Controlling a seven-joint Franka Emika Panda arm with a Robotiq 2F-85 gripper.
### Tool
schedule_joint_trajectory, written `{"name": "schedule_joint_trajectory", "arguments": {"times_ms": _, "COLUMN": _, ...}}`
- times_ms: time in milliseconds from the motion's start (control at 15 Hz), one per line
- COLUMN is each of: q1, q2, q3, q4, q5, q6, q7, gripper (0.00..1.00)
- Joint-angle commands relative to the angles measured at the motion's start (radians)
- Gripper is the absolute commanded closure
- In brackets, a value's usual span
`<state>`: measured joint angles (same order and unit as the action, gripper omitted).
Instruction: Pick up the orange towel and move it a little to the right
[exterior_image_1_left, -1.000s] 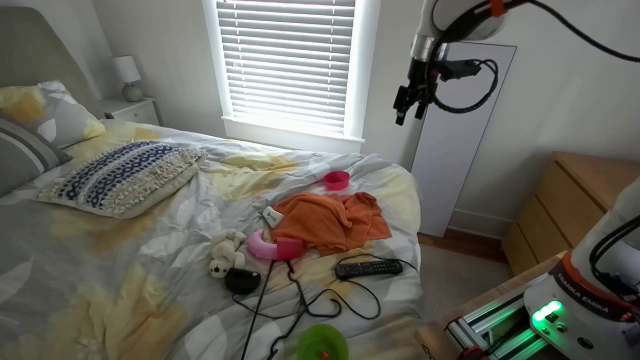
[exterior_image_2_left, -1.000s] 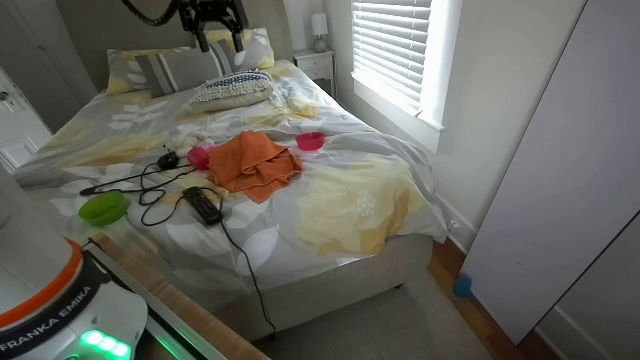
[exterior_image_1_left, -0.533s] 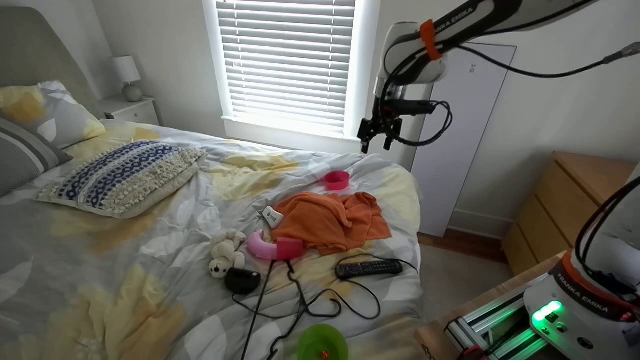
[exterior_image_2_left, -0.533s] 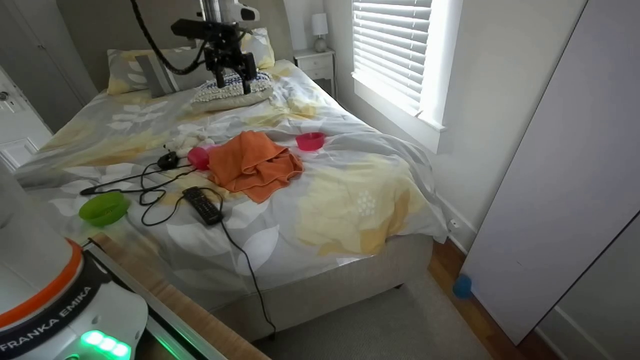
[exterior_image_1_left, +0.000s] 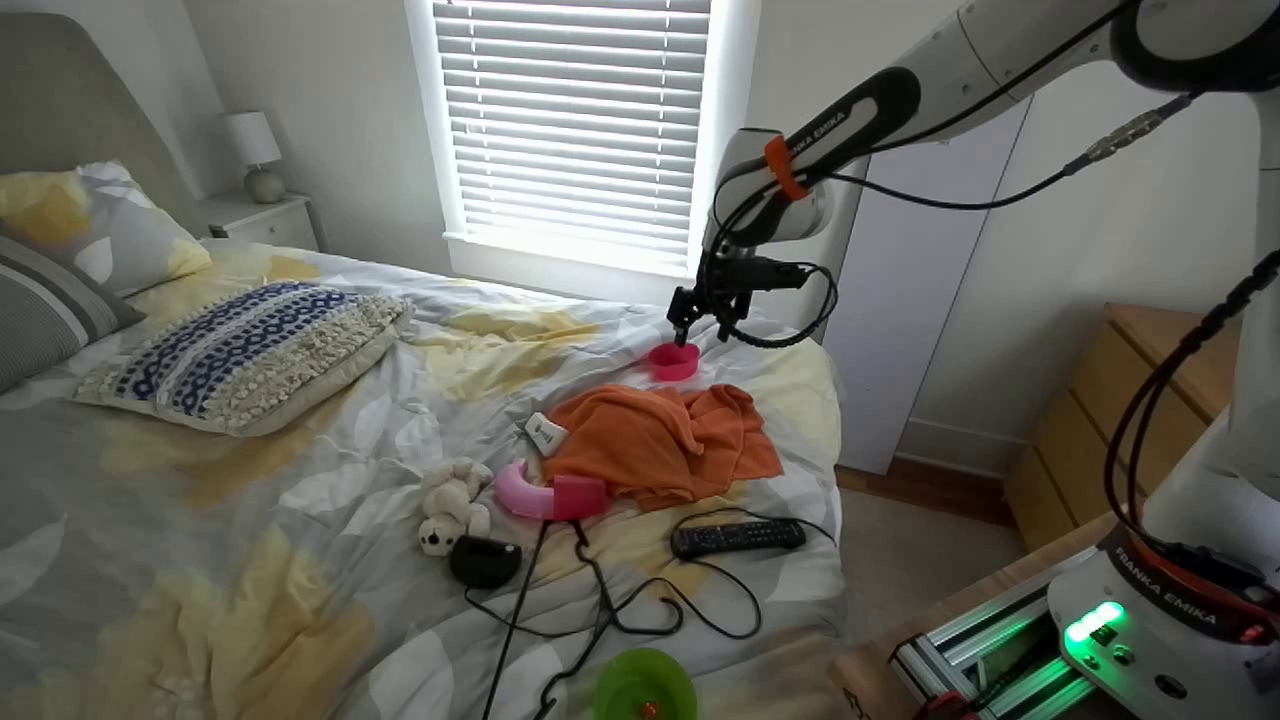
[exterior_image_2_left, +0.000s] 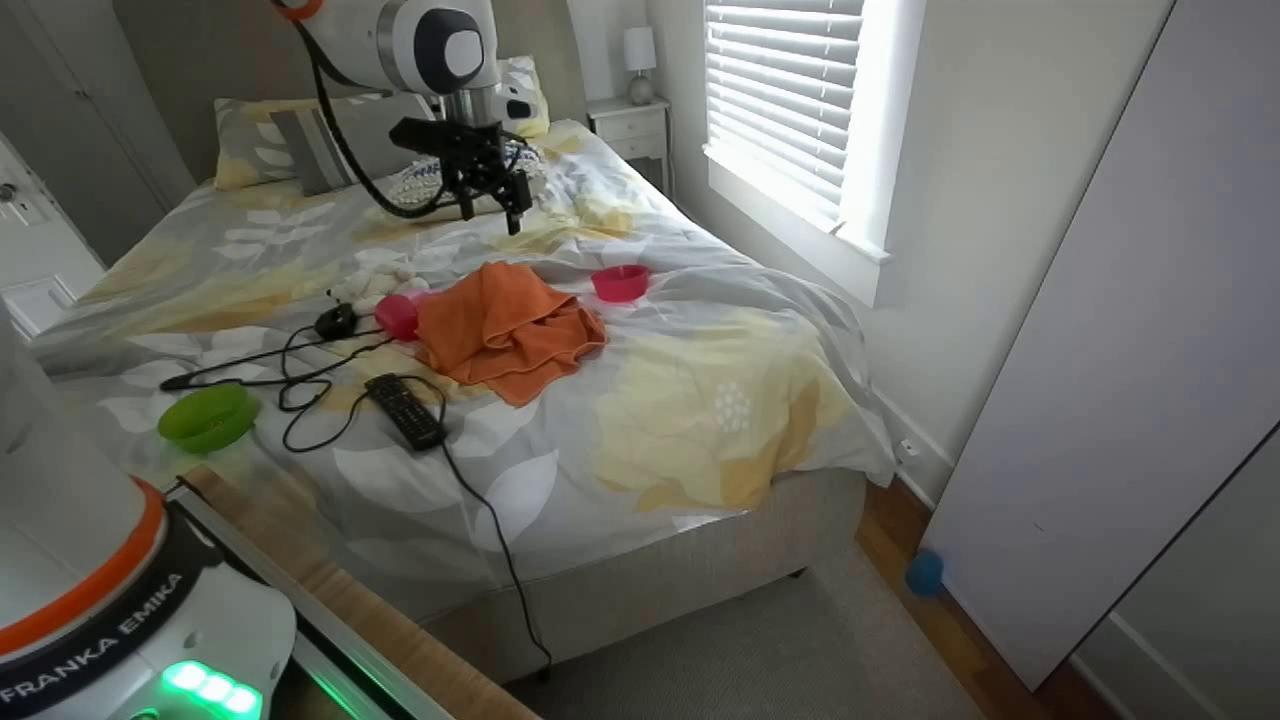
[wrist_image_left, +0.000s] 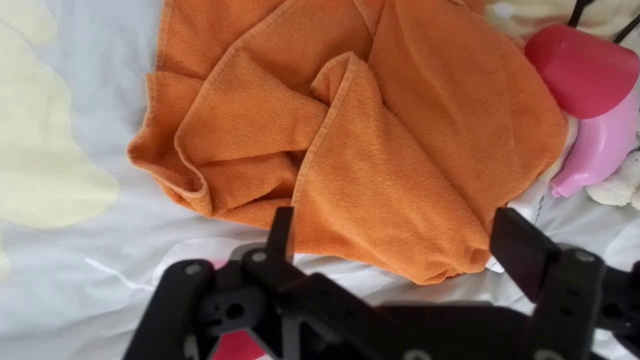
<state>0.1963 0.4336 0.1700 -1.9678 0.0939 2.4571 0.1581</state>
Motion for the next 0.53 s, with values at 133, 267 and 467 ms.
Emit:
{"name": "schedule_joint_trajectory", "arguments": {"times_ms": 133, "q1": 0.006, "q2": -0.001, "q3": -0.006, "q4": 0.01, "q5": 0.004, "q6": -0.003, "q7": -0.003, "gripper": 0.0}}
{"name": "schedule_joint_trajectory", "arguments": {"times_ms": 267, "q1": 0.006, "q2": -0.001, "q3": -0.006, "q4": 0.01, "q5": 0.004, "q6": -0.003, "q7": -0.003, "gripper": 0.0}}
{"name": "schedule_joint_trajectory", "arguments": {"times_ms": 467, "q1": -0.058, "q2": 0.088, "q3": 0.033, "q4": 0.063, "q5": 0.092, "q6": 0.029, "q7": -0.118, "gripper": 0.0}}
